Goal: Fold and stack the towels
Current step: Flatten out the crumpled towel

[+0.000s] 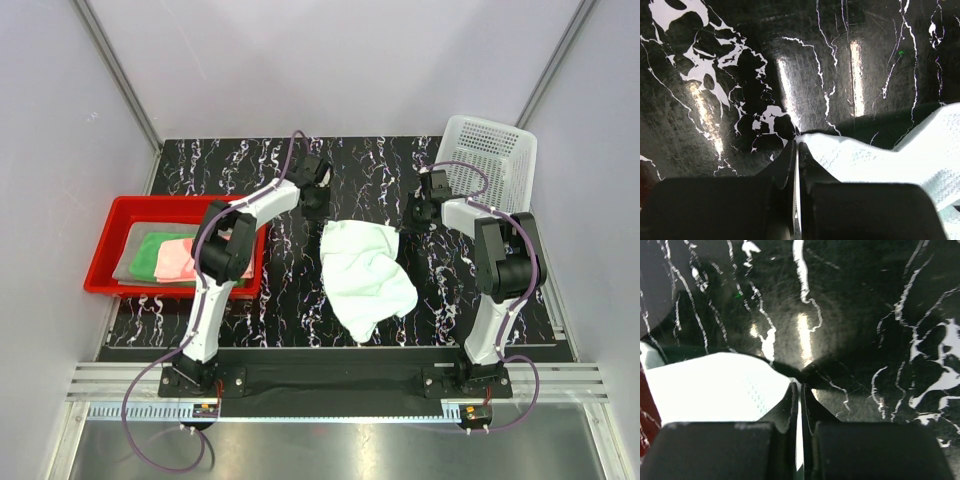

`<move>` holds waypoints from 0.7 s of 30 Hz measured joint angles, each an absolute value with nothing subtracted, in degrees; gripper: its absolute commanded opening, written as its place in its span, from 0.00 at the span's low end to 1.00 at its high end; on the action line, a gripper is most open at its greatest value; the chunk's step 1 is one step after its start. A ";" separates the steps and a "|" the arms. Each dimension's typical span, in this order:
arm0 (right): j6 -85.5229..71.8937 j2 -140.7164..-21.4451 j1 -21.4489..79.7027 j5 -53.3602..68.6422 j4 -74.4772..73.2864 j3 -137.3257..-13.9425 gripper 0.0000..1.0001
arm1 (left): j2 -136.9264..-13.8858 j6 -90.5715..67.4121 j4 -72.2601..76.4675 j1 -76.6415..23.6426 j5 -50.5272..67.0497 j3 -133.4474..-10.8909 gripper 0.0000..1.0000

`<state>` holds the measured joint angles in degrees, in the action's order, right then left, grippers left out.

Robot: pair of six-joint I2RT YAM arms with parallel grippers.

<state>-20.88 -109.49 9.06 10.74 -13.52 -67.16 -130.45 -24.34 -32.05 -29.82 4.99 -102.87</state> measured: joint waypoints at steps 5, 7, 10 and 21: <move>-20.25 -109.03 9.56 12.25 -15.22 -67.88 0.00 | -130.08 -22.90 -33.52 -29.87 5.56 -103.07 0.00; -19.86 -108.03 9.74 12.78 -16.53 -68.25 0.00 | -129.01 -22.04 -35.11 -29.85 5.52 -102.24 0.00; -19.03 -104.99 9.80 13.10 -18.79 -69.32 0.00 | -125.62 -20.58 -38.85 -29.74 5.37 -100.27 0.00; -14.41 -85.25 9.82 13.04 -23.16 -81.60 0.00 | -99.46 -15.99 -42.50 -29.74 4.03 -102.35 0.00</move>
<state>-14.41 -85.25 9.82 13.04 -23.16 -81.60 -99.46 -15.99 -42.50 -29.74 4.03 -102.35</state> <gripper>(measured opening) 0.032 0.012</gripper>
